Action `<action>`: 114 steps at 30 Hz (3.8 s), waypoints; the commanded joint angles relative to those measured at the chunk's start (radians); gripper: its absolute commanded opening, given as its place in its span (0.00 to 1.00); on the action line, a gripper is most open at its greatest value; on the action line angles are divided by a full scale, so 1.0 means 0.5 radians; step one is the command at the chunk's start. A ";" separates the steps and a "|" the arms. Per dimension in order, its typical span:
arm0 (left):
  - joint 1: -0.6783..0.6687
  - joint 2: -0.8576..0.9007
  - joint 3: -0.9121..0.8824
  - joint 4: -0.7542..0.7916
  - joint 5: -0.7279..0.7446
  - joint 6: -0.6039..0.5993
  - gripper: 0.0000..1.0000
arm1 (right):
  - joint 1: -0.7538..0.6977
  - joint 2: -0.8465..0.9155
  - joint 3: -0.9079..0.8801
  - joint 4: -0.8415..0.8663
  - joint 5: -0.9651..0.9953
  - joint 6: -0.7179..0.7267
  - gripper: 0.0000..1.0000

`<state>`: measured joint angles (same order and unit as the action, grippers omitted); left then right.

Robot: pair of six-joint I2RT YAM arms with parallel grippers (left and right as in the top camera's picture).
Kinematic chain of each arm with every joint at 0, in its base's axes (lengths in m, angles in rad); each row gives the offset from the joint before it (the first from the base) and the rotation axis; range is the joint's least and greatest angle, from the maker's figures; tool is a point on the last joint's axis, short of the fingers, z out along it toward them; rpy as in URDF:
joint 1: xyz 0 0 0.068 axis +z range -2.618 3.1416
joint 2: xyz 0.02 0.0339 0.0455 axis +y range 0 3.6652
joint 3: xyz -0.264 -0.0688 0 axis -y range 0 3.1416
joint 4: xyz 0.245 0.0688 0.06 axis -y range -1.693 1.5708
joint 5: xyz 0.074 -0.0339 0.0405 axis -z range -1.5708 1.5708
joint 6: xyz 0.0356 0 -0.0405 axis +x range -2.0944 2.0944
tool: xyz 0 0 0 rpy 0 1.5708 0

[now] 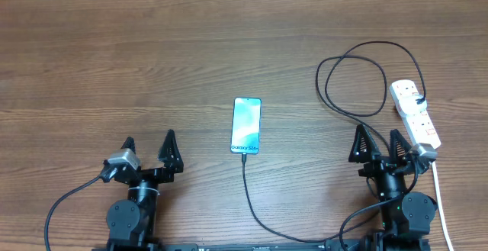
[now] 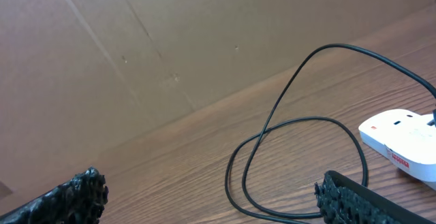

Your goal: Plug charger to phone and switch on socket

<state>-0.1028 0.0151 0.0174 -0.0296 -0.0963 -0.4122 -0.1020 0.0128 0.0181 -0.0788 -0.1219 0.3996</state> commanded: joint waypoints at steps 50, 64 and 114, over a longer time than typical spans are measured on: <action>-0.005 -0.021 -0.025 -0.082 0.037 0.182 1.00 | 0.011 -0.020 -0.021 0.008 0.034 0.007 1.00; -0.005 -0.021 -0.025 -0.082 0.037 0.182 1.00 | 0.137 -0.020 -0.021 0.003 0.033 -0.451 1.00; -0.005 -0.021 -0.025 -0.082 0.037 0.182 1.00 | 0.137 -0.020 -0.021 0.007 0.033 -0.443 1.00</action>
<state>-0.1028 0.0132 0.0109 -0.0746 -0.0856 -0.3370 -0.0383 0.0128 0.0181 -0.0795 -0.1150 0.1833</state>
